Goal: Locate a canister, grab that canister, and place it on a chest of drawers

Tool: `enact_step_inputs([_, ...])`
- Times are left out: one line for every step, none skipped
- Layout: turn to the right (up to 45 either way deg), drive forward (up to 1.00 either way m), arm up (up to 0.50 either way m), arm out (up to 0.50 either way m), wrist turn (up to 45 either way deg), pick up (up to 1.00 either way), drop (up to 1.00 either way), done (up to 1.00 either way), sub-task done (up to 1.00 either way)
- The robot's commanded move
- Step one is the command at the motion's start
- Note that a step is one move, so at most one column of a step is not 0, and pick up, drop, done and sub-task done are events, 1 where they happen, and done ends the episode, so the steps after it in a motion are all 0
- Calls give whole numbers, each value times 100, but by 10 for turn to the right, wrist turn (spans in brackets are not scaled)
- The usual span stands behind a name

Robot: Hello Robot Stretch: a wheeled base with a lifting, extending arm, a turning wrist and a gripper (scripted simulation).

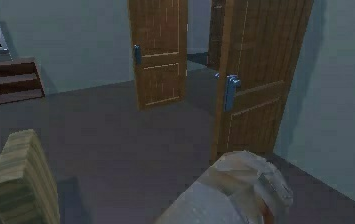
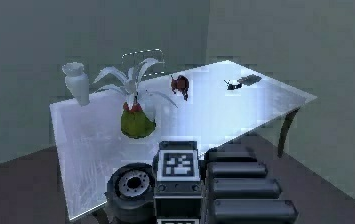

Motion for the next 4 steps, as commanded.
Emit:
enact_step_inputs([-450, 0, 0, 0, 0, 0, 0, 0, 0])
enact_step_inputs([-450, 0, 0, 0, 0, 0, 0, 0, 0])
enact_step_inputs([-390, 0, 0, 0, 0, 0, 0, 0, 0])
enact_step_inputs([0, 100, 0, 0, 0, 0, 0, 0, 0])
